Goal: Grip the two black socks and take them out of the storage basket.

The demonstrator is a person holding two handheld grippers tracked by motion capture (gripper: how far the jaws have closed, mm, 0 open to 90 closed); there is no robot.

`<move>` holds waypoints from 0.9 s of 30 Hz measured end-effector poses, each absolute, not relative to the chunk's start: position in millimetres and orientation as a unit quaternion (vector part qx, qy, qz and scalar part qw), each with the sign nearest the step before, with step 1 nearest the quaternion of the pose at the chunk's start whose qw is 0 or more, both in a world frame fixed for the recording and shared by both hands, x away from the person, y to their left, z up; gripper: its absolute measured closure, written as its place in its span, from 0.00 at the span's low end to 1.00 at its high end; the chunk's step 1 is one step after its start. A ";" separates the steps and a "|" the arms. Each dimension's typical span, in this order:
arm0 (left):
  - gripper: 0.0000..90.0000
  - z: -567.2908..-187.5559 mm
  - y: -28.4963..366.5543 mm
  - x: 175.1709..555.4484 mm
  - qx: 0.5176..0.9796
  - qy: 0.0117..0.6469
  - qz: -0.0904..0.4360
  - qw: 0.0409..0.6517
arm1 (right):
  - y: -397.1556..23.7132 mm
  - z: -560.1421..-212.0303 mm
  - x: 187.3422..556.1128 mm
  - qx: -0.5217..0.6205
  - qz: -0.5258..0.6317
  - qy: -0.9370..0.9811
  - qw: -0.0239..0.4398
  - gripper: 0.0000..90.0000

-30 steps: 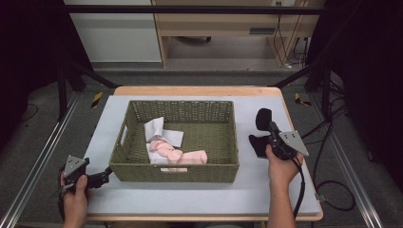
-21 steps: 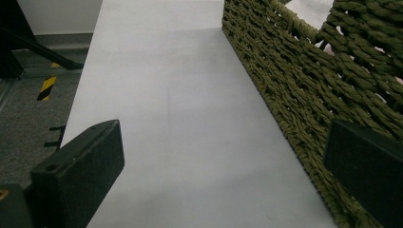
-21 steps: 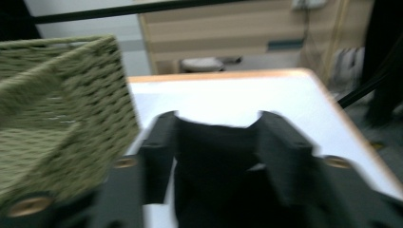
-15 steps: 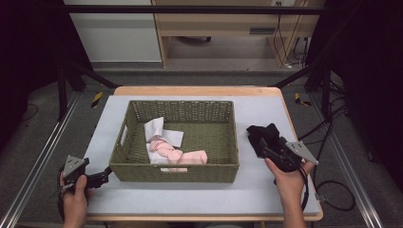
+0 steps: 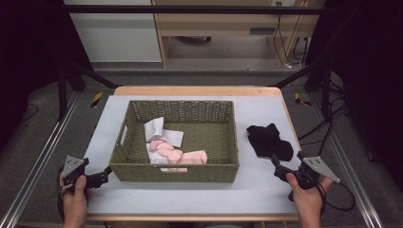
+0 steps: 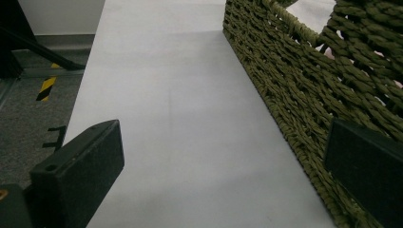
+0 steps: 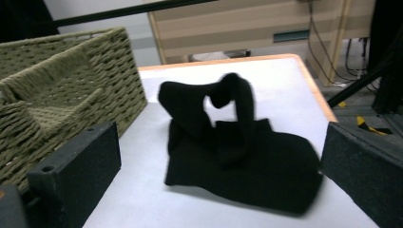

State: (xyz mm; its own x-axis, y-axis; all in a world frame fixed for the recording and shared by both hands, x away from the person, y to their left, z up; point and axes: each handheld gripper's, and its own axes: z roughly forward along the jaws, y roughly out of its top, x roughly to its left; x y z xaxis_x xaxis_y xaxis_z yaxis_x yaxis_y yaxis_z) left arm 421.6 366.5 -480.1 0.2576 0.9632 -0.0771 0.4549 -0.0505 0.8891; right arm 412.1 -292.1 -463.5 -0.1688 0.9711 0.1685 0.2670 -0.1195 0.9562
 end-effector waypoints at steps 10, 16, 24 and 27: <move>0.00 -480.2 366.0 420.8 0.662 0.533 0.295 0.436 | -315.1 -471.2 385.4 0.552 0.512 0.556 0.353 0.01; 0.00 -480.3 365.8 419.9 0.661 0.531 0.298 0.439 | -316.0 -483.9 379.7 0.549 0.505 0.563 0.356 0.03; 0.00 -480.3 365.0 420.7 0.666 0.529 0.296 0.434 | -312.7 -487.2 375.6 0.540 0.505 0.561 0.371 0.07; 0.00 -480.3 364.2 421.3 0.670 0.528 0.297 0.430 | -310.6 -487.7 373.2 0.529 0.506 0.565 0.380 0.07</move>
